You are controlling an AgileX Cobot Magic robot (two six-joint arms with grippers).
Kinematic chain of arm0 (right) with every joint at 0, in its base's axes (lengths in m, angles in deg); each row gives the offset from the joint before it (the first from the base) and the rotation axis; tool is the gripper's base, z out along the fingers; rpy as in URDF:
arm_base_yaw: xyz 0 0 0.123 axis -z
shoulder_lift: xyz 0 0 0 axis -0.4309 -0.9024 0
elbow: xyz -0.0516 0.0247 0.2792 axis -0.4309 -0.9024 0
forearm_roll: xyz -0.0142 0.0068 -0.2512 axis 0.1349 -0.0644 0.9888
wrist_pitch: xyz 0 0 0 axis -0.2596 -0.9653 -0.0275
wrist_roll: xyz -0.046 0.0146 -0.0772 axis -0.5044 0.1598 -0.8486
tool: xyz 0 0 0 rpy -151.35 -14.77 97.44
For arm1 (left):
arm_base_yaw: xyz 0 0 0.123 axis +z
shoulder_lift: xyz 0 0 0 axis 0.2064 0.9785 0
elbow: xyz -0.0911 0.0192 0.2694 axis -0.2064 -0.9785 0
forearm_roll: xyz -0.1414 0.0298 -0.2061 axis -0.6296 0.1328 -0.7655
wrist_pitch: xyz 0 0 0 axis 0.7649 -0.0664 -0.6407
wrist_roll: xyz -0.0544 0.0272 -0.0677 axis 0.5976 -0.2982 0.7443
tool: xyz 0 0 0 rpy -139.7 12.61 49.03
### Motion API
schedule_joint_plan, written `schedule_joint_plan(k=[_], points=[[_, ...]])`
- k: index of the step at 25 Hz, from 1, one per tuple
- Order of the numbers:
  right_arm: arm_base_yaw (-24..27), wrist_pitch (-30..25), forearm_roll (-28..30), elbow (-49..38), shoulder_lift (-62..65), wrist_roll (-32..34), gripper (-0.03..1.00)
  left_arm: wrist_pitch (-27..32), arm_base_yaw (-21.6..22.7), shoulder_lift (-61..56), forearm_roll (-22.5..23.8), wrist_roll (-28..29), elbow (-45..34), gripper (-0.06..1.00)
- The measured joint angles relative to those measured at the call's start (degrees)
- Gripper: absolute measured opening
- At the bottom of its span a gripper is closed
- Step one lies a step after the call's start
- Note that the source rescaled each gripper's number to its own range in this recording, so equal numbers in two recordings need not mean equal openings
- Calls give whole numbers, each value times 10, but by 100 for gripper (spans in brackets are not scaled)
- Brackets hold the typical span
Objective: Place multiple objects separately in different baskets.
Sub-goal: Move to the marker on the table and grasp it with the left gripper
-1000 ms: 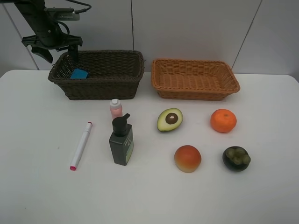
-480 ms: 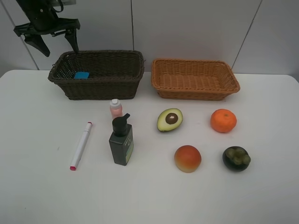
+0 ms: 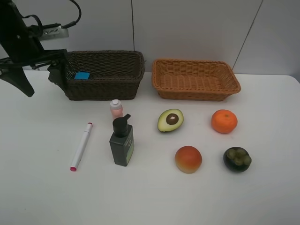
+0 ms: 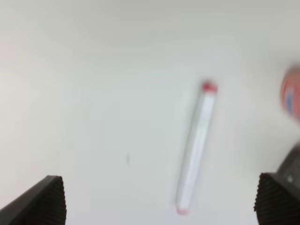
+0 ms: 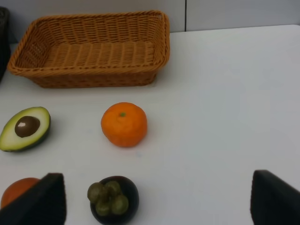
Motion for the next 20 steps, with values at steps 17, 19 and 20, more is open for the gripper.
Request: schedule_joint_plan(k=[17,19,20], points=[[0,0,0,0,0,0,99,-203,-161,-21,34,40,-175,100],[0,0,0,0,0,0,99,-229,-162,-10,44,46,-186,100],[0,0,0,0,0,0,99,-241,-162,-4,51,47,-191,100]])
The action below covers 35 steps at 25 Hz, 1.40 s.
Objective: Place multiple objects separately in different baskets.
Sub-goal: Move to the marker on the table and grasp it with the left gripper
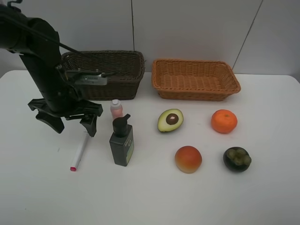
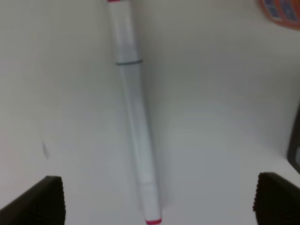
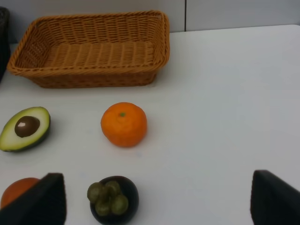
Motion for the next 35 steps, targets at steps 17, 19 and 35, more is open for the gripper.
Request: schedule_joint_plan(k=[17,19,35], points=[[0,0,0,0,0,0,99,-219,0,64,0,14,-81,100],[0,0,0,0,0,0,99,-222,0,67,0,19,-81,100],[0,0,0,0,0,0,99,-204,-1,79,13,28,-77,6]])
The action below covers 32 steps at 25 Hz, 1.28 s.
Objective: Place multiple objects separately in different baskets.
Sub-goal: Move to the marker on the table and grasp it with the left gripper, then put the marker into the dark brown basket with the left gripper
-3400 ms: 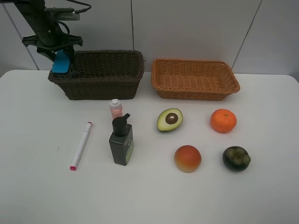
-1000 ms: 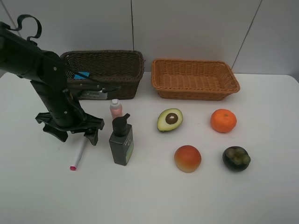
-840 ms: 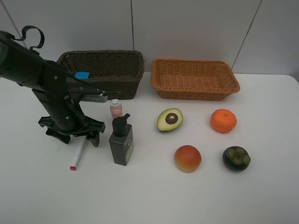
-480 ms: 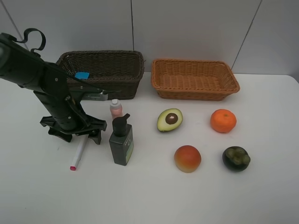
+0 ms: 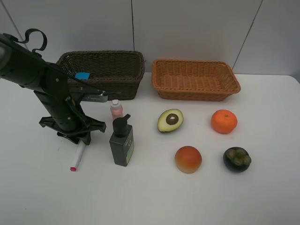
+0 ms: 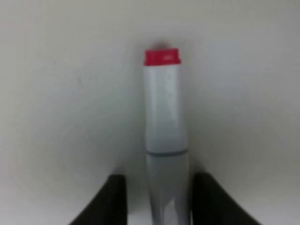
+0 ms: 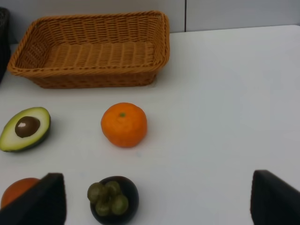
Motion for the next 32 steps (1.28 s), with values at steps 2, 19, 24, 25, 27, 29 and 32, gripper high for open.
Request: schedule_joint_plan(k=[2,19,24,25,27,29,32], points=[[0,0,0,0,0,0,99,3,0,-1,-5,0,0,0],[0,0,0,0,0,0,99,148,92,-108,-12,0,295,0],[0,0,0,0,0,0,99,146,140,-31,-10,-2,426,0],[0,0,0,0,0,0,99,146,145,-12,-10,-2,444,0],[0,0,0,0,0,0,99,145,151,21,-9,-2,474,0],[0,0,0,0,0,0,99,144,153,54,-9,-2,488,0],[0,0,0,0,0,0,99,141,153,93,0,-5,491,0]])
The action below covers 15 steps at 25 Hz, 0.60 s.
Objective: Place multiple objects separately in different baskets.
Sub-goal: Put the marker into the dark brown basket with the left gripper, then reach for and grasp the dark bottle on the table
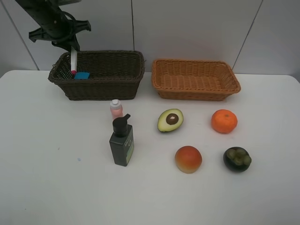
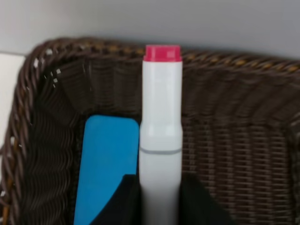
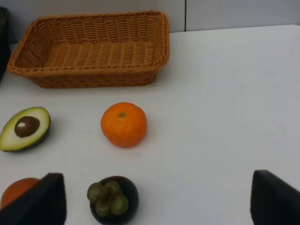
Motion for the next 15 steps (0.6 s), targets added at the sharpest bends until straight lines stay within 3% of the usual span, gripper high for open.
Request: schedule_joint_plan(k=[2,3,5,6,7,9,15], points=[[0,0,0,0,0,0,99,-4,0,17,11,-13,0,3],[0,0,0,0,0,0,99,-6,0,23,17,-20,0,10],[0,0,0,0,0,0,99,-7,0,29,27,-30,0,35],[0,0,0,0,0,0,99,-7,0,30,35,-32,0,58],[0,0,0,0,0,0,99,-7,0,31,39,-33,0,73],[0,0,0,0,0,0,99,-7,0,31,44,-34,0,93],[0,0,0,0,0,0,99,34,0,31,27,-30,17,100]])
